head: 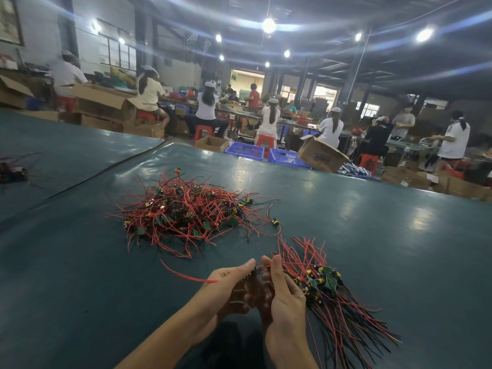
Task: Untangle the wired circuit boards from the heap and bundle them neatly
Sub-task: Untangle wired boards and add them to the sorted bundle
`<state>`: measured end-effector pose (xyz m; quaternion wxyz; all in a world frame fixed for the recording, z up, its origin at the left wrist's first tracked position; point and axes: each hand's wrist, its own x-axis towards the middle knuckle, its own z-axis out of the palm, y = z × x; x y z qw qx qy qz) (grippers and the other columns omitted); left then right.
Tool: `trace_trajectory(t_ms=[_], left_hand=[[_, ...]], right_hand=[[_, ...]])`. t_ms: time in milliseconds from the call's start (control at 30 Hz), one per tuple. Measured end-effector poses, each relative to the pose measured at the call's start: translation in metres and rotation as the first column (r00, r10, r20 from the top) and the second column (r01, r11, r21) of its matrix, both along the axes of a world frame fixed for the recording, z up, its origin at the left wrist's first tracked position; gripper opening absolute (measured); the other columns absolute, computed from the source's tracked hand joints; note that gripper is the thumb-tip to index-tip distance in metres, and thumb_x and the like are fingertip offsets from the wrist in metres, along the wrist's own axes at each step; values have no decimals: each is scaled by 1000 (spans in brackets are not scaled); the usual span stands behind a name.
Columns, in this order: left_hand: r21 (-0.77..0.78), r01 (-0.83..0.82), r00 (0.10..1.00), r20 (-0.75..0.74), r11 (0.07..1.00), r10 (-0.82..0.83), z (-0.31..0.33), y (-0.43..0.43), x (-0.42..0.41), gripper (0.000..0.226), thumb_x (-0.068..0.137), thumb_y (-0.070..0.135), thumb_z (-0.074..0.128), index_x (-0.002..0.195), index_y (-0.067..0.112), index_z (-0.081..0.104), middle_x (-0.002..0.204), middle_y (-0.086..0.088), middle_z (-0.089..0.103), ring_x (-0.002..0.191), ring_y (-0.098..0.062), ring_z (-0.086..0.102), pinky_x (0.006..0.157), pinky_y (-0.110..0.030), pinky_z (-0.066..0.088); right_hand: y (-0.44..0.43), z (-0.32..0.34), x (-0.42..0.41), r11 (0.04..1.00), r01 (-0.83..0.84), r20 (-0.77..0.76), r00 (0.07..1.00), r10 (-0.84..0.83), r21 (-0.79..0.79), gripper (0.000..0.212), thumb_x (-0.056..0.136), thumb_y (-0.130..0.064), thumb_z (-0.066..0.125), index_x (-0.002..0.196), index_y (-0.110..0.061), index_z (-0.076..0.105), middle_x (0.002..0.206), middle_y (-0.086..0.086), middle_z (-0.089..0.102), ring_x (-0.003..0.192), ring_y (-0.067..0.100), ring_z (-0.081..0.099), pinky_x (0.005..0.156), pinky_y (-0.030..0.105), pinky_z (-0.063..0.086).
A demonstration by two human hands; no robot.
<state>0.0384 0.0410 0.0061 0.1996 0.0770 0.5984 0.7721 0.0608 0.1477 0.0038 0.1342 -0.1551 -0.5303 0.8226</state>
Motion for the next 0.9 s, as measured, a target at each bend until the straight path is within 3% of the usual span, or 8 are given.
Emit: trace_trajectory(t_ms=[133, 200, 333, 400, 467, 600, 733, 900], left_hand=[[-10, -43, 993, -112, 999, 41, -4, 1, -1, 46, 84, 44, 62, 87, -1, 73, 80, -15, 73, 67, -21, 69, 61, -24, 52], [-73, -121, 967, -235, 990, 101, -4, 2, -1, 52, 81, 47, 63, 79, -4, 68, 69, -10, 67, 63, -18, 62, 62, -26, 50], [-163, -221, 886, -445, 962, 128, -5, -1, -3, 46, 90, 34, 66, 62, -2, 62, 58, -8, 57, 57, -16, 53, 59, -31, 43], [-153, -207, 887, -445, 966, 120, -5, -4, -4, 41, 93, 22, 63, 55, 6, 64, 55, -7, 59, 51, -15, 54, 55, -26, 45], [-123, -196, 897, -424, 973, 127, -3, -5, -6, 41, 92, 20, 64, 51, 13, 64, 53, -6, 60, 46, -14, 53, 52, -24, 45], [-110, -188, 895, -428, 976, 124, 5, -9, -4, 39, 69, 47, 65, 47, 14, 63, 55, -13, 59, 43, -15, 50, 50, -22, 42], [-118, -173, 900, -422, 978, 108, 5, -12, -6, 40, 71, 48, 64, 48, 15, 63, 56, -13, 58, 45, -14, 49, 53, -21, 42], [-80, -186, 907, -398, 979, 140, 2, -15, -10, 37, 79, 39, 63, 51, 14, 64, 51, -7, 54, 49, -16, 51, 54, -22, 43]], right_hand=[[-1, -4, 1, 997, -22, 21, 1000, 21, 70, 27, 74, -41, 74, 67, -16, 79, 75, 13, 75, 71, 26, 74, 60, 33, 60], [-4, -6, 0, 993, -14, 26, 1000, 11, 114, 31, 86, -38, 66, 64, -22, 79, 69, 8, 74, 62, 19, 72, 51, 25, 56], [-4, -5, -1, 991, -28, 65, 998, 19, 129, 37, 95, -31, 59, 66, -22, 79, 69, 7, 74, 59, 16, 71, 52, 26, 56], [-2, -4, -3, 995, -12, 77, 997, 5, 95, 37, 97, -28, 56, 69, -20, 79, 71, 8, 74, 60, 21, 71, 57, 29, 56], [5, -4, -8, 998, 42, 78, 996, -45, 43, 38, 99, -27, 55, 70, -18, 79, 61, 1, 62, 48, 16, 55, 51, 25, 47], [28, -5, -19, 979, 199, 26, 980, -198, -42, 36, 100, -22, 55, 72, -11, 76, 58, -6, 44, 35, 1, 28, 32, 16, 25], [42, -8, -23, 953, 274, -24, 960, -279, -127, 33, 100, -21, 53, 76, -12, 73, 59, -5, 43, 34, 2, 25, 32, 15, 20], [33, -9, -17, 971, 237, -46, 970, -237, -21, 35, 95, -35, 60, 68, -20, 77, 58, -8, 47, 38, 2, 29, 34, 17, 25]])
